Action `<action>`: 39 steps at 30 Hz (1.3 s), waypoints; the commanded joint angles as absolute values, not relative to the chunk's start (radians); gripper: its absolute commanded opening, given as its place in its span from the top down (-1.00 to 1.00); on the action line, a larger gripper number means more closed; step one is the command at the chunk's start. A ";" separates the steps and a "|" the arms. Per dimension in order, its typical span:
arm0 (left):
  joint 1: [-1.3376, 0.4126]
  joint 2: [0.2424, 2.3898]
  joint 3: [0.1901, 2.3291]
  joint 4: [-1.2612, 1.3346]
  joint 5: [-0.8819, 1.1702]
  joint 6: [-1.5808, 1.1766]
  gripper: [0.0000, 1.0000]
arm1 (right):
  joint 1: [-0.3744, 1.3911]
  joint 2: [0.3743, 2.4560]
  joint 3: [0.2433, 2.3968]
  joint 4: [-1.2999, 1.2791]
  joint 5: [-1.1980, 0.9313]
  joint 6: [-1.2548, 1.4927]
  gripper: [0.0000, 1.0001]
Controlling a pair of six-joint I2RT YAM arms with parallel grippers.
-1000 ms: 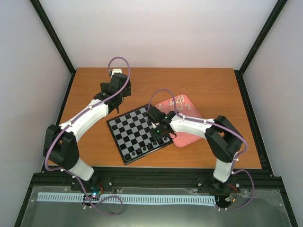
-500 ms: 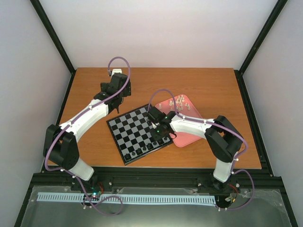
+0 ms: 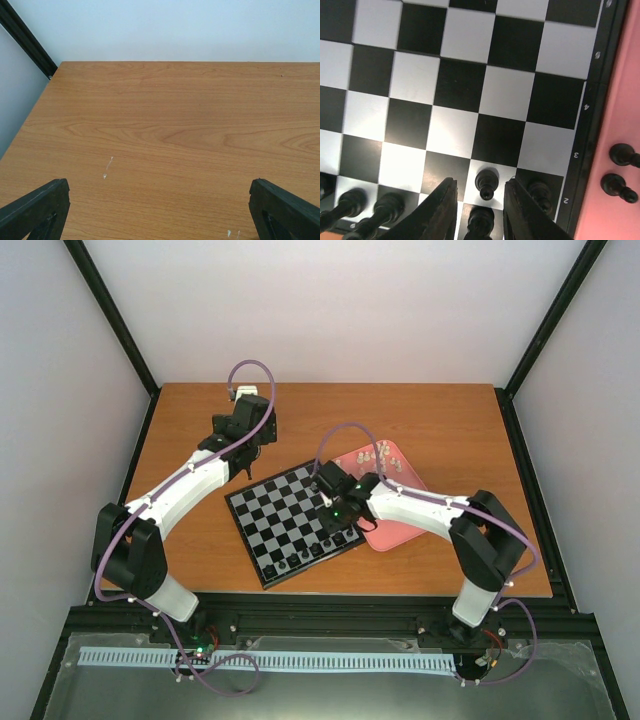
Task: Set up the chess pieces on the board
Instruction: Place the chess piece on the chessboard, then pick up the chess piece from the storage box.
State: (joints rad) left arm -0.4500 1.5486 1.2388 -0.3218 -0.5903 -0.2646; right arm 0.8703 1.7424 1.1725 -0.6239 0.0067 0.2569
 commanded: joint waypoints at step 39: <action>-0.459 1.542 1.250 -0.310 -0.589 -0.247 -1.00 | 0.595 1.760 1.032 -0.532 0.099 0.272 0.43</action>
State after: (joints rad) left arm -0.4500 1.5482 1.2388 -0.3218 -0.5781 -0.2646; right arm 0.6037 1.7363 1.0401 -0.5568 0.1143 0.2756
